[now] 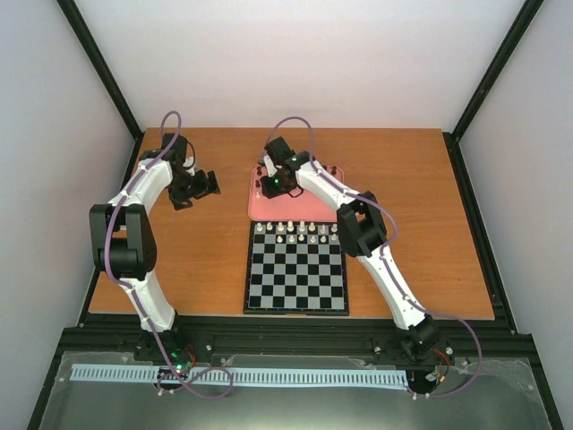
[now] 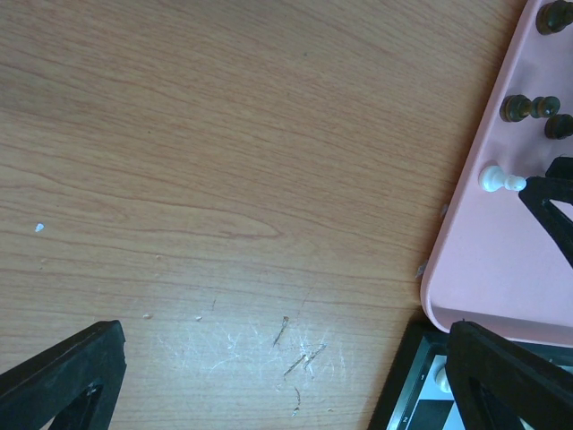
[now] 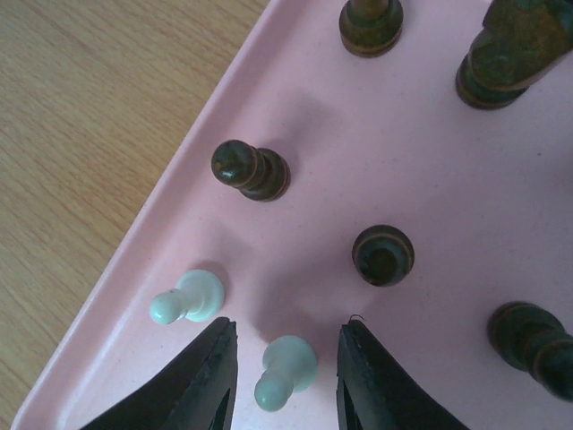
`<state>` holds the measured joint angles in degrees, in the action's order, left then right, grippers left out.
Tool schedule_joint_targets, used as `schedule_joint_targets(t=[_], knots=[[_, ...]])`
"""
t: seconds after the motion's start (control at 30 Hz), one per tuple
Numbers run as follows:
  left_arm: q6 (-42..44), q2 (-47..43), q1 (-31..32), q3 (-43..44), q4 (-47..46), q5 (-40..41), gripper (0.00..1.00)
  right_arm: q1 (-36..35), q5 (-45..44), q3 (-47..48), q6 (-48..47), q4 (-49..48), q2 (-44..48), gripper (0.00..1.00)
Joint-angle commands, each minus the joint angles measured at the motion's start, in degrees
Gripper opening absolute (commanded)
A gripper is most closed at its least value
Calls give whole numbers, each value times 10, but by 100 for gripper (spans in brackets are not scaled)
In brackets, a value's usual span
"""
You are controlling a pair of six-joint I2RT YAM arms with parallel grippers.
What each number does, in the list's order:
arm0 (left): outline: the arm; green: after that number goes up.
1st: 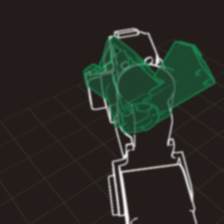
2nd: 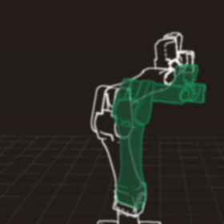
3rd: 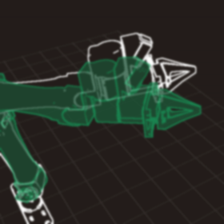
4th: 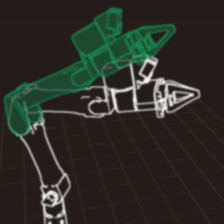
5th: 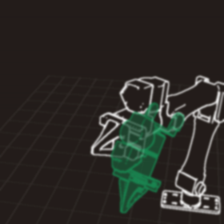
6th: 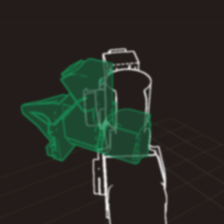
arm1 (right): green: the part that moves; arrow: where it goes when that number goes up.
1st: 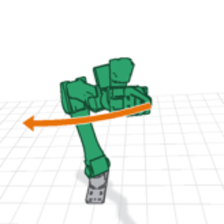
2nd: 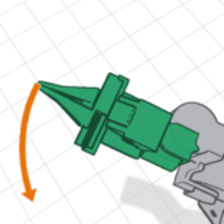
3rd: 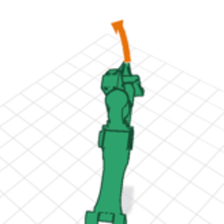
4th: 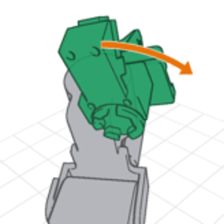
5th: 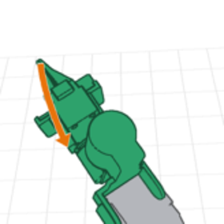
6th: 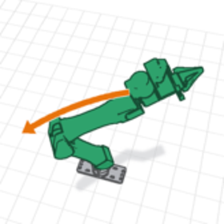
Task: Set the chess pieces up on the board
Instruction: Pick up the chess piece from the storage box.
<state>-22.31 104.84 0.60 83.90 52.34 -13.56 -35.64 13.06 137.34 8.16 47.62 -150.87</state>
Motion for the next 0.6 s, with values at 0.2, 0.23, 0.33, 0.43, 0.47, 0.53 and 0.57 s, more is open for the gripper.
schedule_joint_targets(t=[0.2, 0.23, 0.33, 0.43, 0.47, 0.53, 0.57], knots=[[-5, 9, 1, 14, -3, -10, 100, 1, -4, 23, 8, -2, -12, 23], [-5, 8, 1, 14, -3, -10, 100, 1, -5, 23, 8, 0, -12, 20], [-6, 9, 1, 13, -3, -11, 100, 1, -11, 22, 6, 7, -8, 11], [-6, 10, 1, 13, -4, -14, 100, 2, -17, 18, 2, 9, 0, 8], [-7, 10, 1, 13, -3, -15, 100, 1, -18, 18, 0, 11, 4, 7], [-6, 11, 1, 15, -2, -15, 100, 1, -19, 15, -2, 16, 17, 6], [-6, 10, 1, 17, -2, -14, 100, 1, -20, 13, -4, 19, 26, 6]])
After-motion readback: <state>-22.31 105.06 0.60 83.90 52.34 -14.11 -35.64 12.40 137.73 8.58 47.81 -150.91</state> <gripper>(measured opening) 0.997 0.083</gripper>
